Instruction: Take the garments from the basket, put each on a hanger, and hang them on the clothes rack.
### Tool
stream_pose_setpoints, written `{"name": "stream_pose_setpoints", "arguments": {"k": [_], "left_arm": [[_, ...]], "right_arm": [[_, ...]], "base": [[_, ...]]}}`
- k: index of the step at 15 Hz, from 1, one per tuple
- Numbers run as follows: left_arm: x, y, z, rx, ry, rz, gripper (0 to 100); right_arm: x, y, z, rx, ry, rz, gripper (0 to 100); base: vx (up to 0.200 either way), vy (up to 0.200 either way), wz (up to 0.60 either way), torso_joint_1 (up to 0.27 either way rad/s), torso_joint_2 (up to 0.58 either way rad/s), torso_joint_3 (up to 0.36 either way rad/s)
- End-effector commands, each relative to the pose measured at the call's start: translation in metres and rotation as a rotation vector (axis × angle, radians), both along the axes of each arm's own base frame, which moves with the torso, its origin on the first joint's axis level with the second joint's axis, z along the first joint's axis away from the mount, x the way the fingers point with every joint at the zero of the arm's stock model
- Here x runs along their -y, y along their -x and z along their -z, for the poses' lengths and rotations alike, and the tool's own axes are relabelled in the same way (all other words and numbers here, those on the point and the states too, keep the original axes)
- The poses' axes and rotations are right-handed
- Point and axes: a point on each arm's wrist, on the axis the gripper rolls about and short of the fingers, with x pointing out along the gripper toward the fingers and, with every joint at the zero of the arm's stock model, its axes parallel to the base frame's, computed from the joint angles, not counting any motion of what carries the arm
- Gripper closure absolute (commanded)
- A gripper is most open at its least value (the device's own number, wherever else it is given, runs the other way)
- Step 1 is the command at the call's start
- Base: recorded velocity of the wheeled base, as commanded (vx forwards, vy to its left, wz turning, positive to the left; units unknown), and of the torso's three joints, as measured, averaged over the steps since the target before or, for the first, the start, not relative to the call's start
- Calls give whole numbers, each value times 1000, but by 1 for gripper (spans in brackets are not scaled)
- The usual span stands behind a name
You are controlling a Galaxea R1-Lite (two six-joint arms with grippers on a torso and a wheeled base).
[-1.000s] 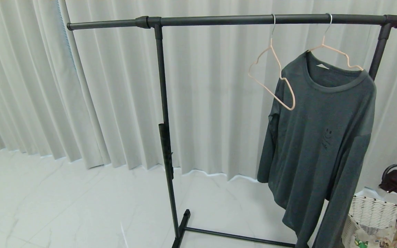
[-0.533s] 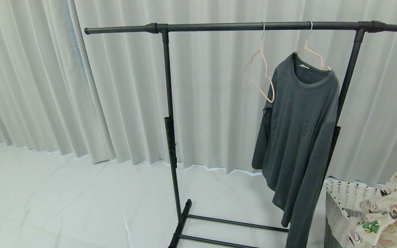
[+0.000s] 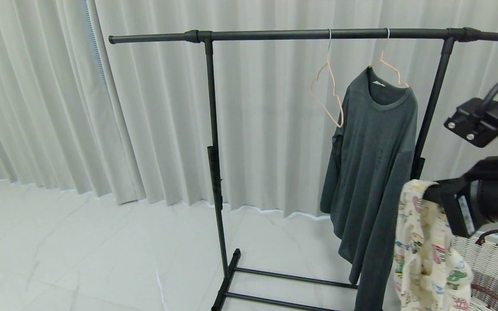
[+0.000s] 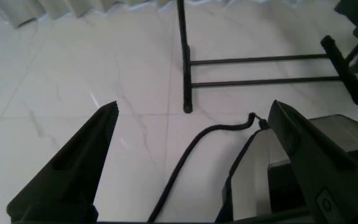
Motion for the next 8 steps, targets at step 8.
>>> {"name": "stream_pose_setpoints", "arguments": {"k": [8], "left_arm": [[28,-63,-139,202,137,341,0]], "right_arm": [[-96,-53,-14,59,-104,-111,100]], "base": [[0,0,0,0,0,0]]}}
